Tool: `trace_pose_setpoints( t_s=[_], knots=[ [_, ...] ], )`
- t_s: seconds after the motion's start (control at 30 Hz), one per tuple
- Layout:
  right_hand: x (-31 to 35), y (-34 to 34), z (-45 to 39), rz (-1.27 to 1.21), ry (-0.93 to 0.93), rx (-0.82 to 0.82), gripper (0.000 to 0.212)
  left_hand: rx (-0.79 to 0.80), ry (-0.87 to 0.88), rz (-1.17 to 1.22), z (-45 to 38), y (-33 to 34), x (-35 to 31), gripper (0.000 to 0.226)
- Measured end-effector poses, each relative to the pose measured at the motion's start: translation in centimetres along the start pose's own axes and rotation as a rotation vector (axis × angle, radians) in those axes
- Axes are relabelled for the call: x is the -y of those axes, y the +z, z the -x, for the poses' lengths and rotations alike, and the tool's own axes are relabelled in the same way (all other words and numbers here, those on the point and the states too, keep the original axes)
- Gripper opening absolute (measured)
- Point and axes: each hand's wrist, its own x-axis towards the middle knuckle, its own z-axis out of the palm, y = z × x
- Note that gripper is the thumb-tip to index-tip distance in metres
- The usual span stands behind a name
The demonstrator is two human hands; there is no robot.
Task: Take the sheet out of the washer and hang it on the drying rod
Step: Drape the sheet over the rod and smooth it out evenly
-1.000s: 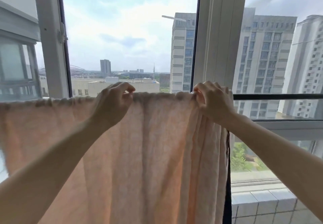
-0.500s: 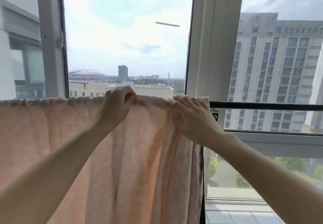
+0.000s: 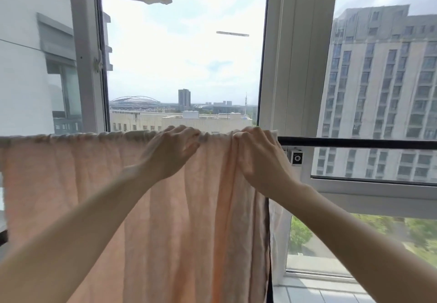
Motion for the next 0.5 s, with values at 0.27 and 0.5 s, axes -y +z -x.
trace_pose_setpoints(
  t_s=[0.27, 0.5],
  knots=[
    [0.4, -0.5, 0.8, -0.134, 0.609, 0.118, 0.066, -0.082, 0.049, -0.091, -0.2, 2.4, -0.1, 0.038],
    [1.9, -0.2, -1.3, -0.165, 0.675, -0.041, 0.075, -0.033, 0.004, 0.011, -0.8, 2.0, -1.5, 0.041]
  ],
)
